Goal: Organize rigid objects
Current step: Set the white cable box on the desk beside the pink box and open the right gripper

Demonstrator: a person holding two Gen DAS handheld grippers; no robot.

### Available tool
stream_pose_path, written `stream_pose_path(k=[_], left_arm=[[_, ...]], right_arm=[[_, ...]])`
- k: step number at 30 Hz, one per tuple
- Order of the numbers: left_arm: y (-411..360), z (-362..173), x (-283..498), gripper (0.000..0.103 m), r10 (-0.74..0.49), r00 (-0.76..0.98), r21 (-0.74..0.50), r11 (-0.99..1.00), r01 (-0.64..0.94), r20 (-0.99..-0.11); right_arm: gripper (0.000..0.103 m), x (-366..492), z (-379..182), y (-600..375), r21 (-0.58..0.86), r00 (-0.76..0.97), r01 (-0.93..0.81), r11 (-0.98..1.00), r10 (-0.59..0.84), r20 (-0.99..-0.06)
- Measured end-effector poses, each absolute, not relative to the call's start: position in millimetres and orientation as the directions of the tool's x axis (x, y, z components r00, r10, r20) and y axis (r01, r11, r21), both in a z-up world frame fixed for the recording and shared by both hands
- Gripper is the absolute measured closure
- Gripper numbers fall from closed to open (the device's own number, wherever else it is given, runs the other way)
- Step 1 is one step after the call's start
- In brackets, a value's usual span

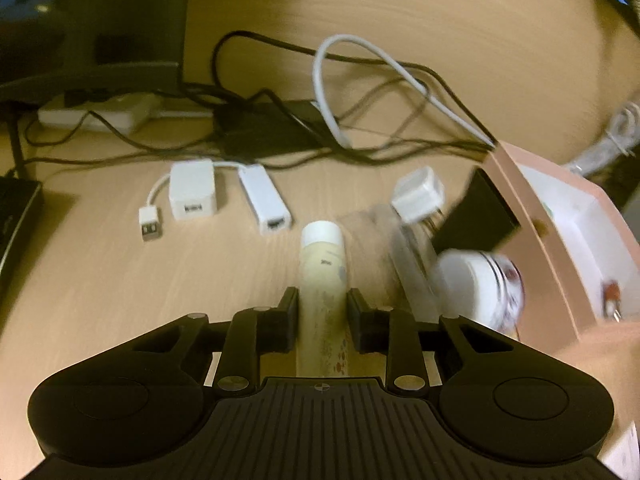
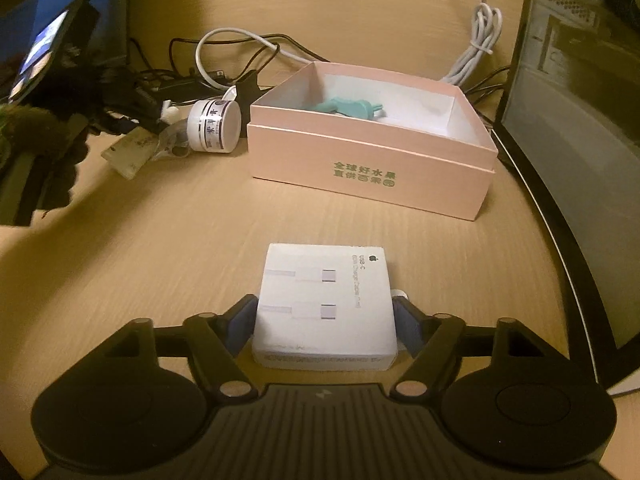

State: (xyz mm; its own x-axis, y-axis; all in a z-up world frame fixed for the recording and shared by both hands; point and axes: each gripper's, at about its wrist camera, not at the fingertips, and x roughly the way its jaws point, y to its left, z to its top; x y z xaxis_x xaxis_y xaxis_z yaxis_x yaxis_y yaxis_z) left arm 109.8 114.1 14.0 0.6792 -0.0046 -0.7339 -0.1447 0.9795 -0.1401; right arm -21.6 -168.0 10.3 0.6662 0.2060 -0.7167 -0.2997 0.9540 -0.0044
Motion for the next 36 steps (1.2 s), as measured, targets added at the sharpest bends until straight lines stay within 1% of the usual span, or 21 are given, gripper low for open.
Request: stream_pose_path(k=[5,6,7,8,14,16,20,24,25,27,29,31,36], left_arm=[[113,17,69,0.074,-0.064,0.667,-0.179,0.978,-0.105,-0.742],[111,18,60,0.074,-0.079,0.662,-0.190,0.977,-0.097,-0.745],[107,19,49,0.074,-0.095,0.654,-0.201,0.976,-0.088,-0.750],[104,20,40,0.074,-0.107,0.648,-0.207,0.975,-0.080,-0.754],[72,23,-1,0.074,-0.208,0.600,-0.232,0.972,0.039,-0.773],[65,23,-6,0.074,-0.201,0.603,-0.223,0.974,0.039,-0.772],[57,23,-9,0.074,-0.170,0.613,-0.201,0.979,0.018,-0.771],[57,23,-9,0.075,-0.184,0.606,-0.198,0.979,0.045,-0.774],[57,23,-9,0.075,-0.192,0.604,-0.202,0.978,0.052,-0.774],[56,23,-10,0.075,-0.192,0.605,-0.206,0.977,0.048,-0.773],[56,23,-11,0.075,-0.191,0.607,-0.208,0.977,0.043,-0.771],[56,23,-12,0.075,-0.189,0.610,-0.205,0.978,0.044,-0.770],[58,24,-14,0.074,-0.202,0.607,-0.215,0.975,0.052,-0.768]], right_arm=[[0.027,-15,8,-167,0.019,0.664,-0.321,0.947,0.240,-0.709],[0.028,-14,8,-166,0.018,0.662,-0.331,0.943,0.246,-0.708],[0.031,-13,9,-164,0.018,0.661,-0.342,0.940,0.253,-0.707],[0.034,-12,9,-162,0.017,0.657,-0.360,0.933,0.266,-0.705],[0.034,-13,13,-139,0.016,0.581,-0.531,0.847,0.378,-0.721],[0.034,-17,16,-134,-0.014,0.572,-0.569,0.822,0.383,-0.726],[0.033,-24,22,-141,-0.071,0.582,-0.580,0.812,0.352,-0.733],[0.031,-34,29,-162,-0.114,0.597,-0.575,0.810,0.320,-0.736],[0.028,-34,29,-166,-0.151,0.614,-0.565,0.811,0.291,-0.734],[0.028,-33,27,-173,-0.262,0.679,-0.502,0.824,0.187,-0.710],[0.028,-29,27,-180,-0.311,0.720,-0.438,0.844,0.122,-0.683],[0.028,-25,31,-187,-0.251,0.726,-0.399,0.882,0.137,-0.674],[0.025,-22,26,-196,0.030,0.641,-0.351,0.936,0.264,-0.720]])
